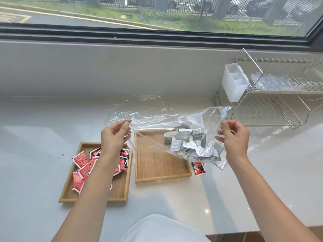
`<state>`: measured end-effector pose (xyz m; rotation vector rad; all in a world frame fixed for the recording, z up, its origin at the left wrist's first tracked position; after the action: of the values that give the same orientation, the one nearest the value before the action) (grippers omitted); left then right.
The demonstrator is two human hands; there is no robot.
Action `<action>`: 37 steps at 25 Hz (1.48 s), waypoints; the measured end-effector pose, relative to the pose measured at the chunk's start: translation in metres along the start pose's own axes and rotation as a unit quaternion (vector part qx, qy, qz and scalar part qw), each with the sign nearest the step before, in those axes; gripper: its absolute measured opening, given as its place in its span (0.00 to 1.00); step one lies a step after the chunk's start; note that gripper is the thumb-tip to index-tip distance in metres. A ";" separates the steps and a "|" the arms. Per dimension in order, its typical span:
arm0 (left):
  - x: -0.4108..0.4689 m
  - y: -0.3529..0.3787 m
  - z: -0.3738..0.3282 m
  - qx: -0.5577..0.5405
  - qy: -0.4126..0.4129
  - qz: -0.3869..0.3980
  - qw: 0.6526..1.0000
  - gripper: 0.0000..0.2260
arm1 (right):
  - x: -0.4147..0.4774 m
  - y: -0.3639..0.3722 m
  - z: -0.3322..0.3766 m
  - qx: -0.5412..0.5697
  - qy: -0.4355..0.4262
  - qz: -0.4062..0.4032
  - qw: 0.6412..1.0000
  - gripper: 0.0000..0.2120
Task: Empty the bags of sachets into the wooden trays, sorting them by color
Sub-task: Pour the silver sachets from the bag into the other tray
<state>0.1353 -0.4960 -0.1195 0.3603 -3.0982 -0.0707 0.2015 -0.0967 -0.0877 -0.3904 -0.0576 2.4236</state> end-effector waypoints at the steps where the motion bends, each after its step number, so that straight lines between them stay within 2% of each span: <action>1: -0.001 -0.001 0.000 -0.003 0.002 -0.007 1.000 0.08 | -0.004 0.001 0.004 0.001 -0.009 -0.004 1.000 0.06; 6: -0.001 -0.008 0.003 -0.004 0.006 -0.032 0.999 0.07 | -0.012 0.007 0.016 -0.009 -0.044 -0.001 0.999 0.04; 9: 0.000 -0.011 0.006 -0.014 -0.005 -0.044 0.999 0.05 | -0.018 0.009 0.027 -0.014 -0.074 -0.004 0.997 0.06; 16: 0.003 -0.005 0.009 -0.026 -0.011 -0.034 0.999 0.07 | -0.021 0.013 0.033 -0.005 -0.097 -0.022 0.995 0.07; 20: 0.007 -0.001 0.014 -0.032 -0.017 -0.025 0.999 0.05 | -0.025 0.011 0.044 -0.027 -0.141 -0.044 0.989 0.05; 25: 0.011 0.006 0.021 -0.014 -0.034 -0.004 0.999 0.09 | -0.026 0.007 0.035 -0.018 -0.123 -0.051 0.991 0.08; 30: 0.013 0.010 0.018 -0.017 -0.028 -0.001 0.999 0.08 | -0.032 -0.001 0.047 -0.005 -0.157 -0.069 0.985 0.06; 34: 0.014 0.013 0.021 -0.015 -0.035 0.003 0.999 0.07 | -0.024 0.004 0.040 -0.022 -0.126 -0.055 0.990 0.05; 37: 0.010 0.016 0.025 -0.023 -0.042 0.006 0.999 0.05 | -0.033 -0.003 0.042 -0.014 -0.146 -0.077 0.986 0.07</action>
<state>0.1214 -0.4819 -0.1439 0.3464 -3.1758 -0.1595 0.2154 -0.1124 -0.0386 -0.0387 -0.2426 2.3101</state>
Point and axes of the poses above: each hand's wrist, its own x-axis towards the middle knuckle, its own y-axis out of the palm, z = x × y, the point moved 10 cm from there along x, towards the middle knuckle, and after that the axes turned 14 degrees about y, right-handed, at the moved point
